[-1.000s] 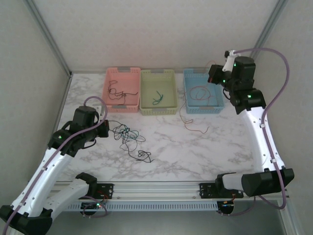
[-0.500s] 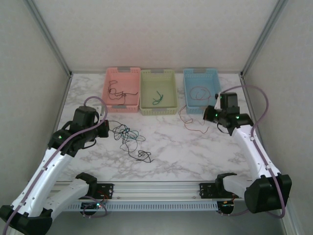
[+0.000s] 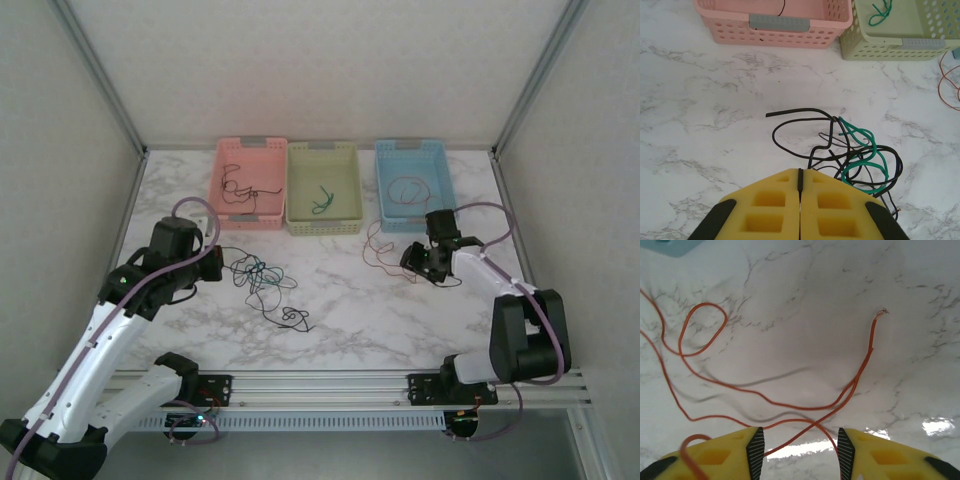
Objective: Untangle the cables
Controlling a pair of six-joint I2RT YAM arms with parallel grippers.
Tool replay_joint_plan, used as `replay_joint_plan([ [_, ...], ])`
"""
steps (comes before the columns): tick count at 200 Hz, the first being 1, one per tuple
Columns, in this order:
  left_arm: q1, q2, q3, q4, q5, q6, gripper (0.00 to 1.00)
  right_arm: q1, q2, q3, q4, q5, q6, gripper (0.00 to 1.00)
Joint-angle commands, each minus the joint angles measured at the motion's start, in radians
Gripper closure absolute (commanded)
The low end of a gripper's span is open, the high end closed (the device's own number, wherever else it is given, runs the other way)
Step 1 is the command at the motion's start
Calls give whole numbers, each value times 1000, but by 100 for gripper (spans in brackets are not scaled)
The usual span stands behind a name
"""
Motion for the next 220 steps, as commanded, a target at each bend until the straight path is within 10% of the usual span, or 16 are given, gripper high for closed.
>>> replay_joint_plan([
  [1,8,-13,-8,0,1,14,100,10,69,29,32,34,40,51],
  [156,8,-13,-11,2,5,16,100,94,307,224,-48,178,29,47],
  [220,8,-9,-13,3,9,17,100,101,342,238,-56,181,-4,72],
])
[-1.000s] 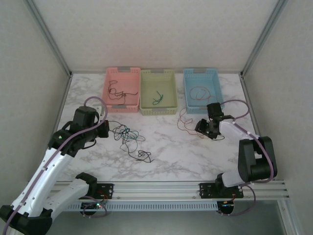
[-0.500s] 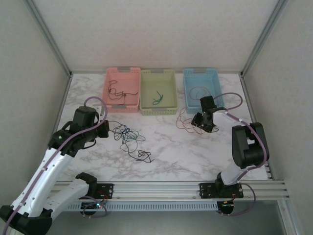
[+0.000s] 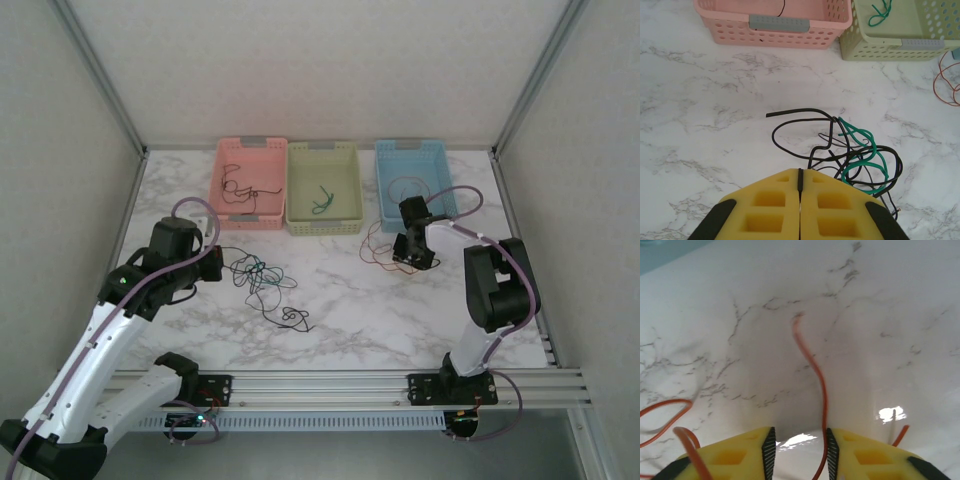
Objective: Untangle the cables
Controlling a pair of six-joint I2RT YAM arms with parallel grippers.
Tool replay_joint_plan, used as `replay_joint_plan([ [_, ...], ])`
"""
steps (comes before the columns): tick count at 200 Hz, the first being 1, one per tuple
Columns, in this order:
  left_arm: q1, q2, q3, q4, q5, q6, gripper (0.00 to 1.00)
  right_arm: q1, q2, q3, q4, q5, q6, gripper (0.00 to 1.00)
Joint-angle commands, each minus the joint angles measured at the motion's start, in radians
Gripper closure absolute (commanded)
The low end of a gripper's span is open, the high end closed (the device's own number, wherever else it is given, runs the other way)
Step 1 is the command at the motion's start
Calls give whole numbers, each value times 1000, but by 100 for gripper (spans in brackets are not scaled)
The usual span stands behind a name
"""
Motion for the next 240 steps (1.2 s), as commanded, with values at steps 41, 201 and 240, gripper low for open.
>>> replay_joint_plan([
  [41,8,-10,-13,2,7,15,100,9,-54,14,-38,1,-32,95],
  [201,8,-8,-14,4,6,15,100,-5,-415,528,-224,143,-68,100],
  [240,8,-6,-15,4,7,15,100,-6,-299,692,-147,330,-116,100],
])
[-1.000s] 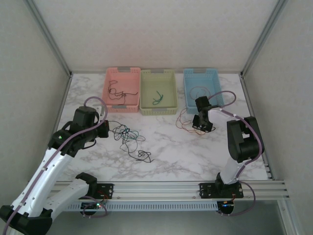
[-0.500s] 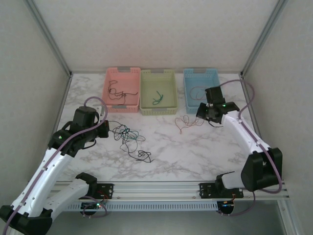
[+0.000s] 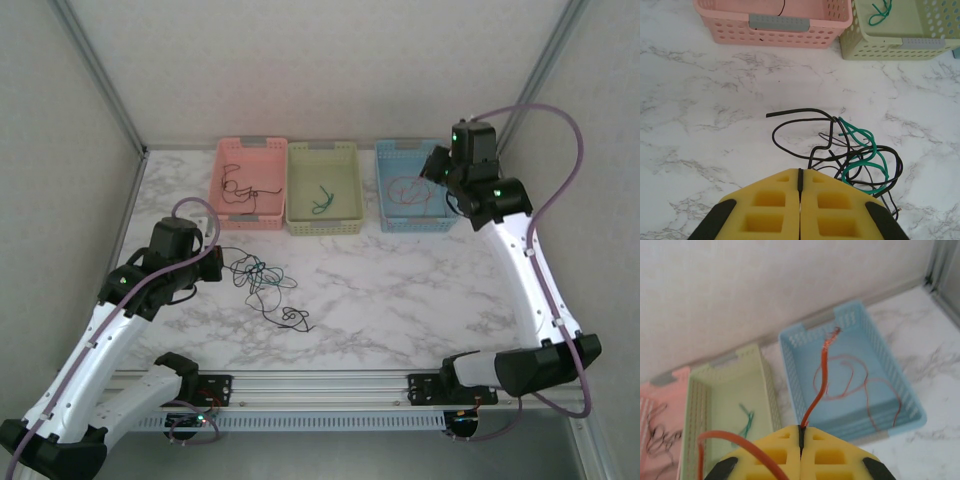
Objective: Untangle the cables
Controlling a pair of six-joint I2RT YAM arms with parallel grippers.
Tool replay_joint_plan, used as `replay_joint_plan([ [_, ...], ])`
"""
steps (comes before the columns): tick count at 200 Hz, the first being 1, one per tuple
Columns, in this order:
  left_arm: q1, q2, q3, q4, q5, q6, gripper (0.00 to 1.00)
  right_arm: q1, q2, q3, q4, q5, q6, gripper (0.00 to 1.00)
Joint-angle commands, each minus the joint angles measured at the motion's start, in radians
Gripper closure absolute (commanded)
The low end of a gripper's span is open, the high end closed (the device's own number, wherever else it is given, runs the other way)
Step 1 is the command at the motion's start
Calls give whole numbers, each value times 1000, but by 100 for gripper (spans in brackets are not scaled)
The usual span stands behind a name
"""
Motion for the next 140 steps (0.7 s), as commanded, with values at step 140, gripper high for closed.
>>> replay_joint_plan([
  [140,8,6,-16,7,15,13,100,-67,731,570,33,386,-160,99],
])
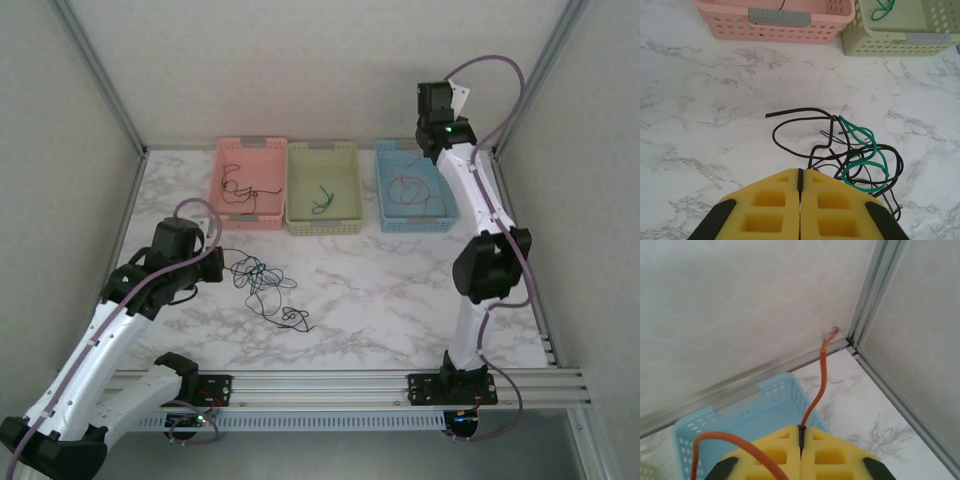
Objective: Untangle the cables
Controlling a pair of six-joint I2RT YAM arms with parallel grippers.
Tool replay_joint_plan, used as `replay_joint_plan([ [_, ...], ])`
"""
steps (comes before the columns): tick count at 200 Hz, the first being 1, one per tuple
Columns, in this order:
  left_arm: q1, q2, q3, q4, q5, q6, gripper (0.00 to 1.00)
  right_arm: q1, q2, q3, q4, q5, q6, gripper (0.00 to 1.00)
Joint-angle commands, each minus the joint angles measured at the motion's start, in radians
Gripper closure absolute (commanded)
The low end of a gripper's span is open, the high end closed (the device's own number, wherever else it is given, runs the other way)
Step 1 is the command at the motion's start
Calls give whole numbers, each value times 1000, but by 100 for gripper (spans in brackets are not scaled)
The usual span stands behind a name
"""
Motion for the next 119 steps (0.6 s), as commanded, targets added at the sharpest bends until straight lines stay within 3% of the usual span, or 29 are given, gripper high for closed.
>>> replay_joint_plan([
  [1,8,-1,-5,7,13,13,100,-13,93,97,-62,7,-10,99],
  [55,8,-2,-5,8,16,13,100,-30,241,207,-242,-185,23,47],
  [86,8,-4,-6,7,17,13,100,-32,183,154,-276,-264,42,41],
  [119,8,-12,-8,12,27,13,100,-6,-39,-70,-200,-405,52,41],
])
